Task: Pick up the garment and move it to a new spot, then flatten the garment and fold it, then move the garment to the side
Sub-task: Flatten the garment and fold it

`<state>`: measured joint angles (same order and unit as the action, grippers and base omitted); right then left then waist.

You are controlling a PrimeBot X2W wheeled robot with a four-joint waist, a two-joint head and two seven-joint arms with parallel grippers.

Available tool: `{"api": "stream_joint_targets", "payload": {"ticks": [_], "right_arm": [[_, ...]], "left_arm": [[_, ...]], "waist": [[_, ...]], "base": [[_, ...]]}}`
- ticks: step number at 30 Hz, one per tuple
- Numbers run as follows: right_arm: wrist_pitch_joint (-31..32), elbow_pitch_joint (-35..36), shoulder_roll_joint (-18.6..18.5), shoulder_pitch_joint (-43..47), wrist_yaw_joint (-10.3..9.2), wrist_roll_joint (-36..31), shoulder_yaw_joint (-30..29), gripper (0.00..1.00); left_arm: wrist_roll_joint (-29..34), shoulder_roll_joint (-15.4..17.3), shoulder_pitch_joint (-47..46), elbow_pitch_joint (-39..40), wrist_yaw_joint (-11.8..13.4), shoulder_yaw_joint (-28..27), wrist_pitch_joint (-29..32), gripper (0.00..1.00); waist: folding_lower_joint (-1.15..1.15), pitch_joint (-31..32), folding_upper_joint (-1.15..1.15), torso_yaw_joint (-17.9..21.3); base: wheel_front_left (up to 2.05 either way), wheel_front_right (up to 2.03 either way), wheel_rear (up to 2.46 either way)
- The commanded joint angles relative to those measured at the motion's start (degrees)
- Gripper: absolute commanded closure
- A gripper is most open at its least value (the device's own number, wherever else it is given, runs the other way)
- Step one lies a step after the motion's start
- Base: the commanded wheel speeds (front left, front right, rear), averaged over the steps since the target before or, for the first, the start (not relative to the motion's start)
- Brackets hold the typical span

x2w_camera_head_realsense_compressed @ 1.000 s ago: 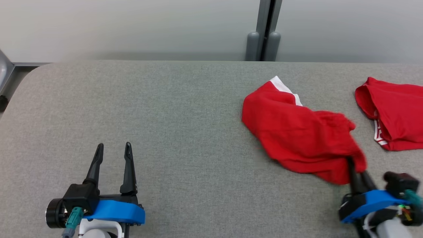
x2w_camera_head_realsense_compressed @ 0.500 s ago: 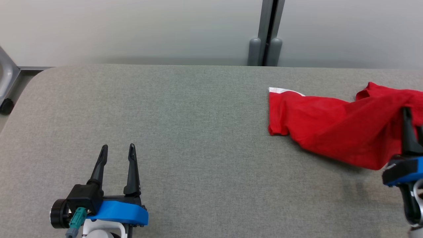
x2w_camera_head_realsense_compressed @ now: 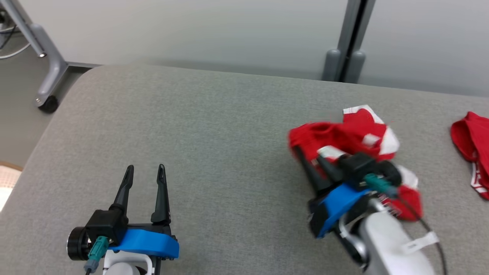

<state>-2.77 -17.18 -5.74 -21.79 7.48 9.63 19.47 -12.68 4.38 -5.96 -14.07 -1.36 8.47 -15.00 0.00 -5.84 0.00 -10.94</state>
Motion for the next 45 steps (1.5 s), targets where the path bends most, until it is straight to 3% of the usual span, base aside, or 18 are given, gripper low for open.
{"api": "stream_joint_targets", "payload": {"ticks": [1,12,14,15,19,25,29,39,45], "right_arm": [[-0.42,-0.34,0.09,-0.84,0.03,0.17,0.28,1.00],[-4.42,-14.20,2.82,-0.69,0.03,8.00,21.35,1.00],[-4.32,-15.59,2.75,-0.31,0.03,9.58,24.62,0.62],[-4.75,-16.17,2.81,-0.36,0.03,10.13,25.91,0.00],[-6.92,-17.64,2.77,-0.76,0.03,11.70,27.56,0.00],[-9.84,-17.57,2.80,-2.00,0.03,11.84,24.42,0.00],[-11.10,-16.67,2.52,-2.07,0.03,9.42,18.35,0.00],[-9.01,-9.09,-4.67,1.75,0.03,2.89,-1.22,0.00],[-4.78,-6.06,-6.24,5.65,0.03,0.93,-6.91,0.00]], "left_arm": [[0.00,-0.11,-0.46,-0.02,-0.08,0.10,-0.25,0.00],[-0.43,-0.87,-0.22,-0.90,-0.34,0.25,-0.25,0.00],[-0.44,-1.00,0.05,-0.96,-0.30,0.15,-0.24,0.00],[-0.46,-1.05,0.12,-1.03,-0.29,0.14,-0.25,0.00],[-0.45,-1.18,0.17,-1.19,-0.33,-0.17,-0.25,0.00],[0.19,-1.24,0.50,-1.27,-0.39,-1.00,-0.25,0.00],[0.59,-1.00,0.90,-0.93,-0.47,-1.73,-0.25,0.00],[1.29,-0.74,2.31,0.05,-0.36,-3.21,-0.25,0.00],[1.48,-0.86,2.31,0.31,-0.63,-2.96,-0.24,0.00]], "waist": [[0.00,-0.47,0.00,-0.62],[0.00,-1.13,0.00,-4.60],[0.00,-1.19,0.00,-4.49],[0.00,-1.21,0.00,-4.36],[0.00,-1.05,0.00,-3.19],[0.00,-0.13,0.00,-0.85],[0.00,0.36,0.00,0.69],[0.00,1.15,0.00,3.39],[0.00,0.95,0.00,3.22]], "base": [[0.00,0.00,0.00],[0.00,0.00,0.00],[0.00,0.00,0.00],[0.00,0.00,0.00],[0.00,0.00,0.00],[0.00,0.00,0.00],[0.00,0.00,0.00],[0.00,0.00,0.00],[0.00,0.00,0.00]]}}
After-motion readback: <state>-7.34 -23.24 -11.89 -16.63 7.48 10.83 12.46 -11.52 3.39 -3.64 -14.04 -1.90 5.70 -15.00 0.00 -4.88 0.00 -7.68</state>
